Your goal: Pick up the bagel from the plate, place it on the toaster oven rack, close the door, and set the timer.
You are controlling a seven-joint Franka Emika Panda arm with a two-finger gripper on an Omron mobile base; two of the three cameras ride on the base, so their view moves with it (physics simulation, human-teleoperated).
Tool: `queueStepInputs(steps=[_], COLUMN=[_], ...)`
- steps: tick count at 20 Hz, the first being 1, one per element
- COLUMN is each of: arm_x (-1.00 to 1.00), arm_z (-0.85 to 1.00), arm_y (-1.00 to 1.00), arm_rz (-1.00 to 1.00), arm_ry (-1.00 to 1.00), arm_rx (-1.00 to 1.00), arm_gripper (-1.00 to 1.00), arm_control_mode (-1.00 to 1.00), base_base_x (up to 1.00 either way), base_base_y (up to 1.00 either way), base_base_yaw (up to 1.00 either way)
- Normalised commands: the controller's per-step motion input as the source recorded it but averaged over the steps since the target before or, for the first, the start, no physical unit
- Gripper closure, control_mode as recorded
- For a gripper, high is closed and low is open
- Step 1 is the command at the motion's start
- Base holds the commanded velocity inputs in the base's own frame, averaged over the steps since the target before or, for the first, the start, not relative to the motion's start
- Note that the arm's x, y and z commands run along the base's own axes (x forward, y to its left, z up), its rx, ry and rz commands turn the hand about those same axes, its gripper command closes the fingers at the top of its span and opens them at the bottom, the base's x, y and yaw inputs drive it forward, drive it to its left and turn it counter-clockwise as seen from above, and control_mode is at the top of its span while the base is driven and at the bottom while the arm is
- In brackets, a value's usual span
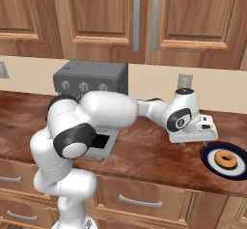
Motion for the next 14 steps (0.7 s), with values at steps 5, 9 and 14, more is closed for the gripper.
queueStepInputs(steps=[5, 9, 14], arm_x=[0.0, 0.01, 0.0], arm_z=[-0.04, -0.14, -0.2], arm_y=[-0.22, -0.1, -0.01], arm_rz=[0.0, 0.0, 0.0], arm_ry=[0.0, -0.01, -0.05], arm_rx=[-0.01, -0.03, -0.05], arm_gripper=[-1.0, -1.0, -1.0], arm_control_mode=[-1.0, -1.0, -1.0], base_base_x=[0.0, 0.0, 0.0], base_base_y=[0.0, 0.0, 0.0], base_base_yaw=[0.0, 0.0, 0.0])
